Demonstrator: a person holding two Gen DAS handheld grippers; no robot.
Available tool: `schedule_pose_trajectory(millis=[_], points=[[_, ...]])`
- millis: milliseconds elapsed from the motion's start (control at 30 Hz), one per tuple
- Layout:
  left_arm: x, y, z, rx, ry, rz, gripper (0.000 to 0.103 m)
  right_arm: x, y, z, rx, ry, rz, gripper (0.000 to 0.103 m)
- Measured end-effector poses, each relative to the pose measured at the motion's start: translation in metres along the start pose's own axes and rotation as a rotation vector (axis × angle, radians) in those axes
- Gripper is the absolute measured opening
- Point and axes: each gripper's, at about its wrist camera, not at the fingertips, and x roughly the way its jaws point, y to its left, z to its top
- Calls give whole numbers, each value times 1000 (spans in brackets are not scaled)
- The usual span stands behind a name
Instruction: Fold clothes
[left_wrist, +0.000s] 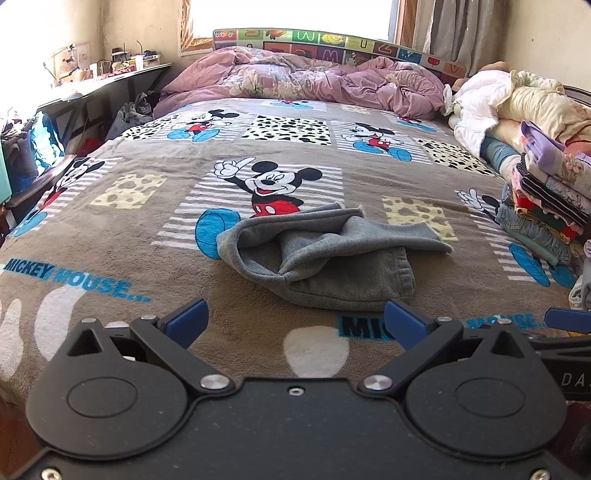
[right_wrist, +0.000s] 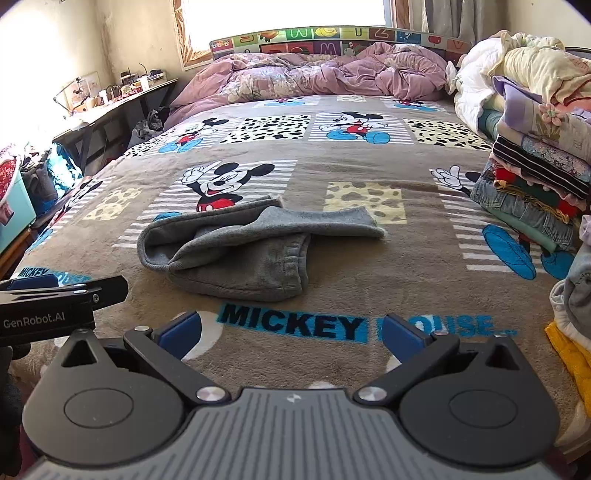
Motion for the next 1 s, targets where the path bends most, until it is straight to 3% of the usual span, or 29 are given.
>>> schedule_pose_trajectory(millis=[533, 767, 867, 1000], points=[[2, -3, -3, 61, 3, 1, 103, 3, 4, -4, -9, 13, 2, 103], [3, -3, -4, 44, 4, -48, 103, 2, 0, -3, -2, 5, -4, 103], [0, -4, -4, 55, -49, -57, 103, 1, -1, -2, 1, 1, -2, 103], [2, 0, 0, 27, -5, -63, 103, 1, -1, 0, 4, -1, -2, 103]])
